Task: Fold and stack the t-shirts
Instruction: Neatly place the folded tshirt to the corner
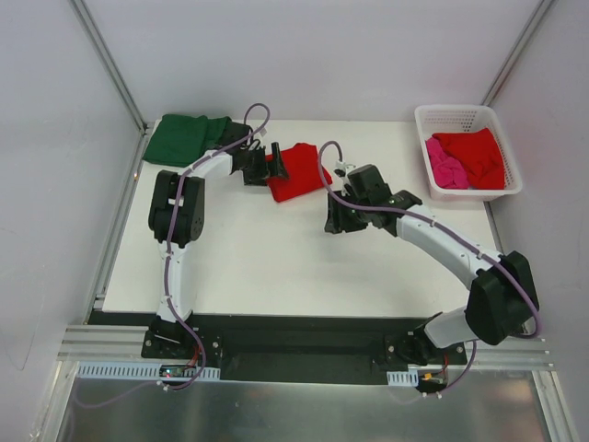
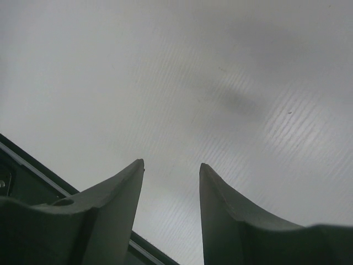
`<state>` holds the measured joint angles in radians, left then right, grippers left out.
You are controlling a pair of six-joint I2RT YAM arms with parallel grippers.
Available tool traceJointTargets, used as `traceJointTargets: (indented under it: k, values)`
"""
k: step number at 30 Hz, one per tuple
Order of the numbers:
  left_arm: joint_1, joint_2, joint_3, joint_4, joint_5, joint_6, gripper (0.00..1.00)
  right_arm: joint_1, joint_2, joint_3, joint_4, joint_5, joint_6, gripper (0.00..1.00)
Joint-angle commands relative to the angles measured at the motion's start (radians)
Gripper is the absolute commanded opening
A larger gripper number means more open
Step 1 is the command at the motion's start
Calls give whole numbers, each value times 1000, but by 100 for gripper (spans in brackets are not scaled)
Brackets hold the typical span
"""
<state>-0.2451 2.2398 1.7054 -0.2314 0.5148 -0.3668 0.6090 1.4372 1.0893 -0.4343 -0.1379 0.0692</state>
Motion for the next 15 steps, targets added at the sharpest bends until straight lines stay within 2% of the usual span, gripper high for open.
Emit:
traceJointTargets:
  k: [1, 10, 15]
  values:
    - [3, 3, -68, 105, 45, -87, 99, -46, 26, 101, 16, -8, -20, 48]
    - [3, -35, -191, 194, 24, -136, 99, -170, 261, 310, -1, -61, -34, 49]
    - [4, -34, -246, 288, 25, -190, 99, -178, 276, 354, -7, -83, -34, 50]
